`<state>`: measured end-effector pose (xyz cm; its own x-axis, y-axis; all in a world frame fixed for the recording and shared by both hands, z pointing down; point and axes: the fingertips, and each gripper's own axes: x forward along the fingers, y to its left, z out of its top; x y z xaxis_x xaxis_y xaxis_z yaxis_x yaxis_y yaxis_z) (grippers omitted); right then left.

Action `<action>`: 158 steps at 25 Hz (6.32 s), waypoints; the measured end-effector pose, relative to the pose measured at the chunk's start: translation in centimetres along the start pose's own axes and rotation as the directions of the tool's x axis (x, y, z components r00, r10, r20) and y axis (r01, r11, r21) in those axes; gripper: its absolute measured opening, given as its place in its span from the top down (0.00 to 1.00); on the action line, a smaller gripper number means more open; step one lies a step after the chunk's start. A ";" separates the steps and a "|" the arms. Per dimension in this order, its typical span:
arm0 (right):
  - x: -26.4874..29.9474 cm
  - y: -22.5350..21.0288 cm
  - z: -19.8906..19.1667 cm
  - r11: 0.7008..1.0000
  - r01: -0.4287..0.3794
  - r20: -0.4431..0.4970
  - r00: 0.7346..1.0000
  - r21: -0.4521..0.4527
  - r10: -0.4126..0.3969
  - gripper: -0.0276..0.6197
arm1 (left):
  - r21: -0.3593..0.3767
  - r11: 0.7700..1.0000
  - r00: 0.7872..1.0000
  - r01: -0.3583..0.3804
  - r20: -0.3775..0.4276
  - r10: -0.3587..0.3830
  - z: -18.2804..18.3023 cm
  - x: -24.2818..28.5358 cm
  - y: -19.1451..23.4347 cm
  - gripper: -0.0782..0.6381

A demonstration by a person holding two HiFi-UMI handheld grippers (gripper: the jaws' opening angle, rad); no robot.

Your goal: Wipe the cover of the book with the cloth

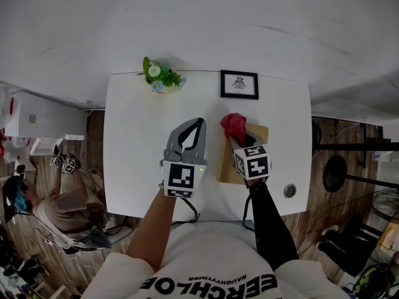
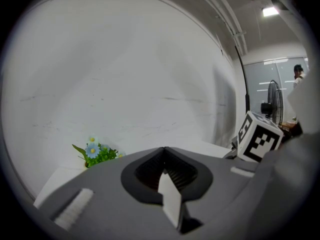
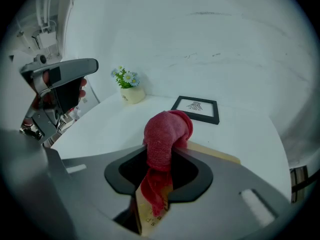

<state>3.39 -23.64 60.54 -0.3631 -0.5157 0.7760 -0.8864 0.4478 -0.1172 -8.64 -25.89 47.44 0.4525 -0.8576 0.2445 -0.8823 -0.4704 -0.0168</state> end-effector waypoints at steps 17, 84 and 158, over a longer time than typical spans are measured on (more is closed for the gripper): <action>-4.5 -9.4 -3.6 0.960 0.231 -0.030 0.973 0.155 -0.229 0.80 | 0.007 0.999 0.999 0.046 -0.009 -0.046 -0.3 1.6 -1.6 0.81; -3.9 1.3 -6.2 1.000 0.020 -0.071 0.997 -0.003 -0.020 0.79 | 0.031 0.999 0.998 0.043 -0.041 -0.042 -1.2 -2.2 -3.7 0.81; -4.9 7.2 -9.2 0.996 -0.064 -0.070 0.996 -0.068 0.059 0.79 | 0.068 0.976 0.977 0.205 -0.069 -0.200 -3.0 -6.6 -8.4 0.81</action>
<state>1.41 -11.15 61.53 -0.3941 -0.4359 0.8091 -0.8399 0.5282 -0.1245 -4.58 -15.63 48.87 0.6099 -0.7295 0.3095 -0.7599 -0.6492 -0.0327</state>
